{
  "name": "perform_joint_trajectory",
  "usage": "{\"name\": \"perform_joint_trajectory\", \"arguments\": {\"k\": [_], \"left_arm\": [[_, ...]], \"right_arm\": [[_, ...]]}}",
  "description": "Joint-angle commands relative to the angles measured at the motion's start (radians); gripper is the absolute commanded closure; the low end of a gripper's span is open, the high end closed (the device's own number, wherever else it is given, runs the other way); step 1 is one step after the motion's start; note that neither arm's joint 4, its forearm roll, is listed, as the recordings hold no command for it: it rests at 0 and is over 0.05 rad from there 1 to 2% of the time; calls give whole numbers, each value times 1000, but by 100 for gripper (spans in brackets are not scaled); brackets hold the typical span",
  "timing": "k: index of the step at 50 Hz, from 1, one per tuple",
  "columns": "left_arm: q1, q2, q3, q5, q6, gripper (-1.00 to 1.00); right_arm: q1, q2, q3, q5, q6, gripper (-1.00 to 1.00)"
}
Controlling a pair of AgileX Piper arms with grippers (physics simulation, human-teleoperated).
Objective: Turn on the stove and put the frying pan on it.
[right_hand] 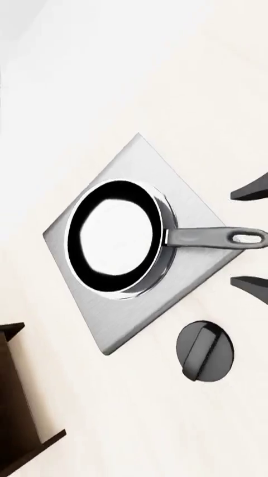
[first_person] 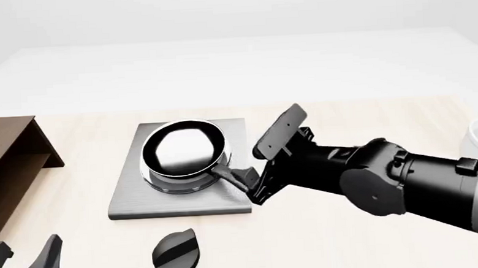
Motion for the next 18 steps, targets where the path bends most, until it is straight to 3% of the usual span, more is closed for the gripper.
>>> {"name": "perform_joint_trajectory", "arguments": {"k": [1, 18], "left_arm": [[4, 0, 0, -2, 7, -100], [15, 0, 0, 1, 22, -100]], "right_arm": [[-32, -111, 84, -3, 15, -100], [-126, -287, 197, 29, 36, -100]]}}
